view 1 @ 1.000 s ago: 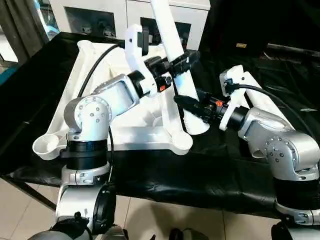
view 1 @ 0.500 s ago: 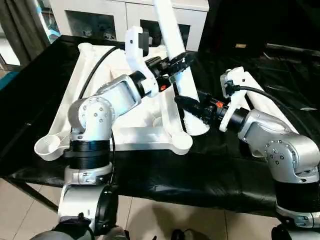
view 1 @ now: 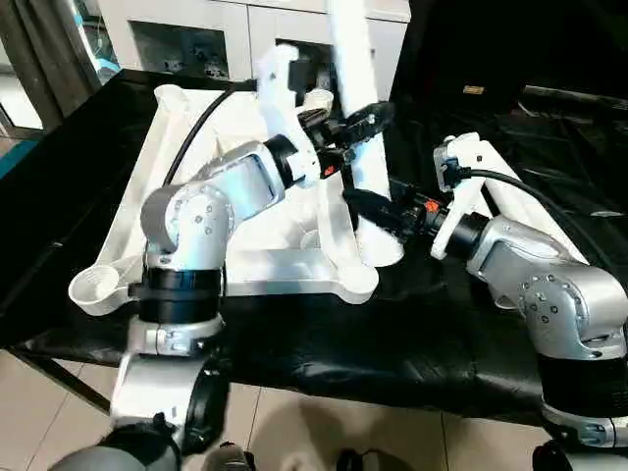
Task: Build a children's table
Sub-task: Pick table leg
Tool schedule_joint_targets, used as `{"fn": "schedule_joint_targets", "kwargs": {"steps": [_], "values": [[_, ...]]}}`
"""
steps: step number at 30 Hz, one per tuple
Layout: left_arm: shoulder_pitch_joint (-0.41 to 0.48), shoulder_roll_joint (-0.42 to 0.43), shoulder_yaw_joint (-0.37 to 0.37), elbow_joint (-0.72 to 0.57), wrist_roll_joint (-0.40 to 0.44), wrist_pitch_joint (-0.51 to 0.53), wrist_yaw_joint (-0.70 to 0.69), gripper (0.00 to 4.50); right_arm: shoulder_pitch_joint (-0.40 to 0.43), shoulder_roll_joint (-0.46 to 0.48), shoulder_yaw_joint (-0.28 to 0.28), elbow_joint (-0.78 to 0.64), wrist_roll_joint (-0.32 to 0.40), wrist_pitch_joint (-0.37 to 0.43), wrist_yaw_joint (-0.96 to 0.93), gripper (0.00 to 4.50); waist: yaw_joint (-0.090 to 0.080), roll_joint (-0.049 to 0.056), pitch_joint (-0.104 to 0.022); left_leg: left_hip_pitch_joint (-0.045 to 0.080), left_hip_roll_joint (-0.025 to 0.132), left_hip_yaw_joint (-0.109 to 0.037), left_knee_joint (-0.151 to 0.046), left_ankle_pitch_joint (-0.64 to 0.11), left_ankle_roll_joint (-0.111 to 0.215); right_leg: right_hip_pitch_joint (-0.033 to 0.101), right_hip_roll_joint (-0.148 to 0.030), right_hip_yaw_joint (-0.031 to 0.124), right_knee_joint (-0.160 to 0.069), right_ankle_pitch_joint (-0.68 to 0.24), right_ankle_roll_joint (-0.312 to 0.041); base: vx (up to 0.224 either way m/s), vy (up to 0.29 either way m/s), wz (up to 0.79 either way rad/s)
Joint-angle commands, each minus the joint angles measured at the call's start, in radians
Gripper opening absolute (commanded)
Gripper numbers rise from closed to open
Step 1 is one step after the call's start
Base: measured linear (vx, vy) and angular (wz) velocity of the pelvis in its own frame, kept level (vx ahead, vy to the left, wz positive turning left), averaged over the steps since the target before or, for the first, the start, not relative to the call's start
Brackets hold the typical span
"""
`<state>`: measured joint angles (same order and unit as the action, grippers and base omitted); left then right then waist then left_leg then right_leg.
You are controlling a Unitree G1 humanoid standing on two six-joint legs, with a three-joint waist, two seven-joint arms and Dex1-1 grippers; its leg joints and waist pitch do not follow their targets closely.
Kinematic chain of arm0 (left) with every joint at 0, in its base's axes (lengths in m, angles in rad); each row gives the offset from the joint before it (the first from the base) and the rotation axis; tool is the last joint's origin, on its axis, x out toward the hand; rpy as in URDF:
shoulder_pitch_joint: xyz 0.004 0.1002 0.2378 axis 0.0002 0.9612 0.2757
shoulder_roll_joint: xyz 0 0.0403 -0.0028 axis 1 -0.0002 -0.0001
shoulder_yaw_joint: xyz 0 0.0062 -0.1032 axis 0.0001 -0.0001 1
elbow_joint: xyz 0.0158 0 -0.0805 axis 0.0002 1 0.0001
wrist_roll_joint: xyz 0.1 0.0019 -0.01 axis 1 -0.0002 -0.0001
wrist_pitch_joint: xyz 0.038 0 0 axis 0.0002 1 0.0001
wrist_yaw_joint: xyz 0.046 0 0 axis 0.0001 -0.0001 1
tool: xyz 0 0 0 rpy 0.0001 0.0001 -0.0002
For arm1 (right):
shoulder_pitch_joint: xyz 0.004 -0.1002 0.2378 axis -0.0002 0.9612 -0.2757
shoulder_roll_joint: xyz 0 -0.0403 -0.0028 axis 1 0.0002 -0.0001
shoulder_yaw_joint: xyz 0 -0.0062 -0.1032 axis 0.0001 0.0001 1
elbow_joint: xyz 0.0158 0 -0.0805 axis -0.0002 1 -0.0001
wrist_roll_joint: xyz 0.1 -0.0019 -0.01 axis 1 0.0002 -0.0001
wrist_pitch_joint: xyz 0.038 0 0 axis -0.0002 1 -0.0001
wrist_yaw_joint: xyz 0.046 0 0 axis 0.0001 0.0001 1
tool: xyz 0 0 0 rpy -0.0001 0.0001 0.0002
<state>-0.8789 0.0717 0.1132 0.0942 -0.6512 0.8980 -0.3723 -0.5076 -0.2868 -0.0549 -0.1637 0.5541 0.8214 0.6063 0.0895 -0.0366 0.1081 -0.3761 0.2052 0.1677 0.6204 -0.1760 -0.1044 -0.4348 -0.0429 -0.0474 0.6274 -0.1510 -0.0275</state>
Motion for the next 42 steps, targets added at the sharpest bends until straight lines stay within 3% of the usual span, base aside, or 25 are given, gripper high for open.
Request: {"fn": "schedule_joint_targets", "kwargs": {"steps": [1,8,12,13,18,20,24,25,31,38,39,40,41,42], "values": [[-0.027,0.007,-0.028,0.002,0.006,0.007,-0.037,1.86,-0.02,-0.012,-0.022,-0.001,0.023,0.021,0.014,3.13,0.002,0.014,-0.102,0.004,-0.001,-0.001,-0.06,-0.137,0.03,0.079,-0.059,0.034,-0.088,-0.282,-0.116,0.0,0.0,0.0],[-0.065,0.064,-0.072,0.034,0.0,0.005,-0.161,1.86,-0.045,-0.109,-0.072,0.0,0.148,0.125,0.13,3.2,0.006,0.013,-0.107,0.0,-0.003,0.001,-0.057,-0.11,0.043,0.086,-0.059,0.035,-0.084,-0.251,-0.132,0.0,0.0,0.0],[-0.072,0.081,-0.086,0.043,-0.002,0.001,-0.206,1.86,-0.049,-0.153,-0.053,0.009,0.147,0.144,0.177,3.2,0.011,0.013,-0.111,-0.002,-0.002,0.003,-0.054,-0.094,0.049,0.085,-0.062,0.034,-0.087,-0.289,-0.12,0.0,0.0,0.0],[-0.077,0.086,-0.087,0.047,-0.007,0.002,-0.22,1.86,-0.052,-0.165,-0.044,0.017,0.145,0.146,0.189,3.2,0.01,0.006,-0.111,-0.004,-0.002,0.004,-0.054,-0.09,0.051,0.086,-0.061,0.034,-0.087,-0.299,-0.114,0.0,0.0,0.0],[-0.084,0.098,-0.085,0.051,-0.021,0.007,-0.256,1.86,-0.065,-0.181,-0.026,0.034,0.141,0.142,0.203,3.2,0.008,0.009,-0.111,-0.005,-0.002,0.005,-0.052,-0.094,0.047,0.081,-0.062,0.031,-0.093,-0.346,-0.094,0.0,0.0,0.0],[-0.08,0.1,-0.078,0.045,-0.04,0.02,-0.281,1.86,-0.072,-0.189,-0.015,0.042,0.133,0.129,0.211,3.2,0.01,0.015,-0.11,-0.003,-0.001,0.005,-0.053,-0.095,0.047,0.077,-0.061,0.031,-0.091,-0.334,-0.103,0.0,0.0,0.0],[-0.079,0.106,-0.084,0.04,-0.043,0.022,-0.302,1.86,-0.074,-0.194,-0.012,0.046,0.13,0.126,0.221,3.2,0.008,0.013,-0.112,-0.001,0.001,0.005,-0.053,-0.104,0.048,0.077,-0.061,0.03,-0.088,-0.301,-0.121,0.0,0.0,0.0],[-0.079,0.108,-0.085,0.038,-0.044,0.023,-0.306,1.86,-0.073,-0.196,-0.012,0.047,0.13,0.126,0.225,3.2,0.007,0.009,-0.111,-0.003,0.001,0.005,-0.054,-0.105,0.048,0.079,-0.062,0.029,-0.088,-0.297,-0.124,0.0,0.0,0.0],[-0.078,0.12,-0.078,0.028,-0.062,0.049,-0.327,1.86,-0.072,-0.208,-0.009,0.054,0.161,0.161,0.245,3.2,0.009,0.016,-0.11,-0.001,0.001,0.005,-0.054,-0.117,0.051,0.077,-0.065,0.024,-0.09,-0.314,-0.126,0.0,0.0,0.0],[-0.079,0.123,-0.076,0.034,-0.065,0.062,-0.342,1.86,-0.071,-0.208,-0.002,0.047,0.186,0.184,0.266,3.2,0.008,0.013,-0.107,-0.001,0.002,0.005,-0.056,-0.134,0.049,0.076,-0.068,0.017,-0.096,-0.354,-0.112,0.0,0.0,0.0],[-0.082,0.124,-0.076,0.036,-0.065,0.062,-0.345,1.86,-0.069,-0.212,0.007,0.044,0.183,0.184,0.272,3.2,0.007,0.002,-0.108,-0.003,0.002,0.006,-0.056,-0.131,0.05,0.078,-0.069,0.017,-0.097,-0.359,-0.107,0.0,0.0,0.0],[-0.084,0.124,-0.077,0.036,-0.065,0.062,-0.347,1.86,-0.068,-0.214,0.013,0.043,0.179,0.182,0.277,3.2,0.01,0.008,-0.108,-0.003,0.002,0.004,-0.056,-0.125,0.048,0.078,-0.071,0.016,-0.095,-0.367,-0.102,0.0,0.0,0.0],[-0.088,0.125,-0.078,0.039,-0.065,0.062,-0.348,1.86,-0.067,-0.218,0.021,0.043,0.174,0.181,0.281,3.2,0.009,0.0,-0.109,-0.005,0.002,0.005,-0.056,-0.123,0.049,0.079,-0.071,0.016,-0.096,-0.373,-0.095,0.0,0.0,0.0],[-0.09,0.125,-0.078,0.04,-0.065,0.062,-0.348,1.86,-0.067,-0.22,0.026,0.044,0.171,0.181,0.284,3.2,0.011,0.003,-0.109,-0.004,0.003,0.004,-0.056,-0.119,0.049,0.079,-0.072,0.016,-0.095,-0.372,-0.094,0.0,0.0,0.0]]}}
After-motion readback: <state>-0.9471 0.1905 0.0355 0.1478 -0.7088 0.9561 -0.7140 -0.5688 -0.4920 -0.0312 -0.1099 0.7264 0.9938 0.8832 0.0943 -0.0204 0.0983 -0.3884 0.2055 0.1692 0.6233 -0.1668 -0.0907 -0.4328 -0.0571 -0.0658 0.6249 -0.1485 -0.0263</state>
